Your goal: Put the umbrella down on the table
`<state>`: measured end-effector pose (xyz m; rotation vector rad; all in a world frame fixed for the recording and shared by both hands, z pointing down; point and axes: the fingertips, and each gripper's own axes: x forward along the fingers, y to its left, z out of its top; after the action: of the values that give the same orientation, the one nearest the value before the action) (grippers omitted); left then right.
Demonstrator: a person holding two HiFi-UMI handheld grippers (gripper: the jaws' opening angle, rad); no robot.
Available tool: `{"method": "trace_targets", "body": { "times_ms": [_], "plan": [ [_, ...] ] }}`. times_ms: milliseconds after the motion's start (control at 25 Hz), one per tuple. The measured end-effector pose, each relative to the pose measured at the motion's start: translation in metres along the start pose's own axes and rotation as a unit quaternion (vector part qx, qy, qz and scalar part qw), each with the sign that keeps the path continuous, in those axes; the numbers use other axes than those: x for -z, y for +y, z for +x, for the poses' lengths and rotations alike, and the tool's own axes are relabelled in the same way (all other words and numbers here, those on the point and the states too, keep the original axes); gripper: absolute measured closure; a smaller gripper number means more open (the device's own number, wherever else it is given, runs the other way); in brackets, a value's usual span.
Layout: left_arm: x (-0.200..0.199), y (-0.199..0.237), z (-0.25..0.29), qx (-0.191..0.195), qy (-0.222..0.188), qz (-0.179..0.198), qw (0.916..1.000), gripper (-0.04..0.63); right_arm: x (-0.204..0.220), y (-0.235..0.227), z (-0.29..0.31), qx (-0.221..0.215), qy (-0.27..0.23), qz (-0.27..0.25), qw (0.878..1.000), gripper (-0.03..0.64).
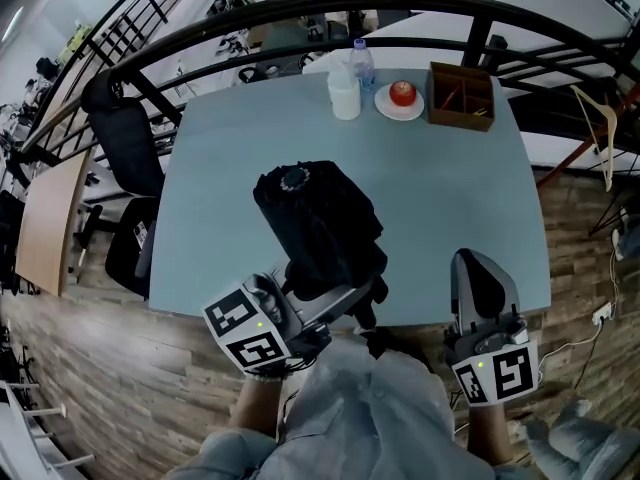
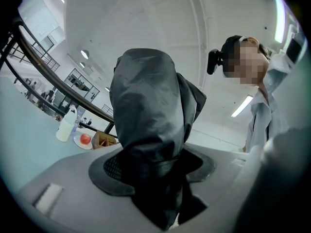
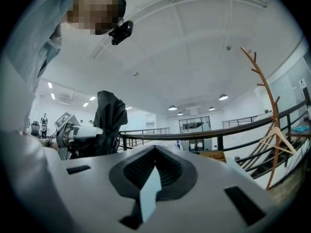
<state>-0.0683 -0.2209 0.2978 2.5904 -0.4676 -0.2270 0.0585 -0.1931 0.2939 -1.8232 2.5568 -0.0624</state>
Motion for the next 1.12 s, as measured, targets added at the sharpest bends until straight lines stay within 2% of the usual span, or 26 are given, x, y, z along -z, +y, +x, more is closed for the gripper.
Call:
{"method": "trace_targets", "body": {
  "times_ms": [440,880,1120],
  "plan": [
    [0.006,0.025,-0.006,0.002,0.016,-0.007,0.9998,0.33,0.013,0.006,0.01,0.016,0.015,0.0,1.0,0.621],
    [0.002,0.047,-0.001,-0.025,0.024,0.002,0.9994,0.33,0.018,-0.002,0.036,-0.01,0.016,0.009,1.0,0.621],
    [0.004,0.069,0.024,-0.041,0.04,0.014,0.9983,0.33,0.023,-0.029,0.049,-0.018,0.018,0.016,1.0,0.621]
  ]
}}
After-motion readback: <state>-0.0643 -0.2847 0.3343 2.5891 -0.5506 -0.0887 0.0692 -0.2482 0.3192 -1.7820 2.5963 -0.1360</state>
